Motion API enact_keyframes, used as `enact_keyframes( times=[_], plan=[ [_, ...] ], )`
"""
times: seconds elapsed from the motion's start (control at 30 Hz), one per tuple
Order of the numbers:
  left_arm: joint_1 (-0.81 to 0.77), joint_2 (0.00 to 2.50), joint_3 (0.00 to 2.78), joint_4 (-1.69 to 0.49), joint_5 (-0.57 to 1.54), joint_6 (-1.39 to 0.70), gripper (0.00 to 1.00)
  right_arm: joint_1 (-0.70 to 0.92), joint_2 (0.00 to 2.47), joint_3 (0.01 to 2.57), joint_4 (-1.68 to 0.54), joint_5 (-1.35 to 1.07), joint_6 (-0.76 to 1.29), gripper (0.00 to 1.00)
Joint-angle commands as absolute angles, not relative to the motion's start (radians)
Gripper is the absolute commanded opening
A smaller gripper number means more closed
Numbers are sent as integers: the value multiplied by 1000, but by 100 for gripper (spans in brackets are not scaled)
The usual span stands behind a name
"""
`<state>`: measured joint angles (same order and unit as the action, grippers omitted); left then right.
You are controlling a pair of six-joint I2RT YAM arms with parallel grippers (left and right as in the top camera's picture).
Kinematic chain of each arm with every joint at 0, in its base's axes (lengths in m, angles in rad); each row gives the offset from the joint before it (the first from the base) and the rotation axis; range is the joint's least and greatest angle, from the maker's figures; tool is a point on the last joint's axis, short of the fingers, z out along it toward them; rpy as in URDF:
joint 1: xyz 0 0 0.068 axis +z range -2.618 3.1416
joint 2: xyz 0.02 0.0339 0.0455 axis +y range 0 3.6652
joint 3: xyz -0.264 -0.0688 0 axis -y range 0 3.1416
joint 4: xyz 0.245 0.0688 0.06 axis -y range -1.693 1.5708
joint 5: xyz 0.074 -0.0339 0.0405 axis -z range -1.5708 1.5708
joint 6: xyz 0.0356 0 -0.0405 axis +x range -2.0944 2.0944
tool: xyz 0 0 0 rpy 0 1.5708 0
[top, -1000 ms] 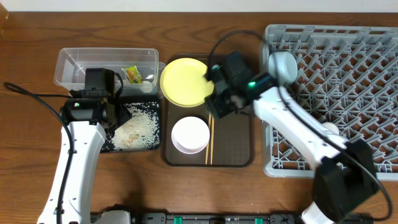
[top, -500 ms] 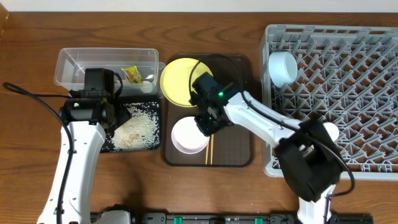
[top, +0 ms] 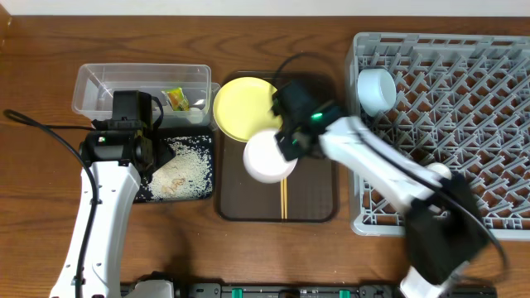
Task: Sort waste into correct bins and load items into the dishwasher rack
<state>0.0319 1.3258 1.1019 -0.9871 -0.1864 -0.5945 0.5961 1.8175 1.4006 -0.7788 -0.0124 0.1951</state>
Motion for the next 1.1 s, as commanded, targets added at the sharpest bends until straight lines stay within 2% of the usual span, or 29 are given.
enact_keyframes(
  times=[0.0, 0.17, 0.43, 0.77, 0.9, 1.07],
  plan=[
    [36, 1319, 1115, -990, -191, -581, 75, 510, 1677, 1414, -749, 208, 205, 1],
    [36, 1319, 1115, -990, -192, -581, 75, 389, 1599, 1414, -631, 440, 97, 1],
    [36, 1319, 1115, -990, -192, -581, 75, 215, 1612, 1414, -361, 722, -126, 1],
    [36, 1319, 1115, -989, -191, -581, 75, 28, 1714, 1414, -93, 775, -458, 1],
    [36, 1319, 1115, -989, -191, -582, 75, -9, 1783, 1414, 29, 908, -499, 1],
    [36, 1319, 1115, -989, -191, -582, 75, -29, 1861, 1414, 94, 932, -533, 1]
  ],
)
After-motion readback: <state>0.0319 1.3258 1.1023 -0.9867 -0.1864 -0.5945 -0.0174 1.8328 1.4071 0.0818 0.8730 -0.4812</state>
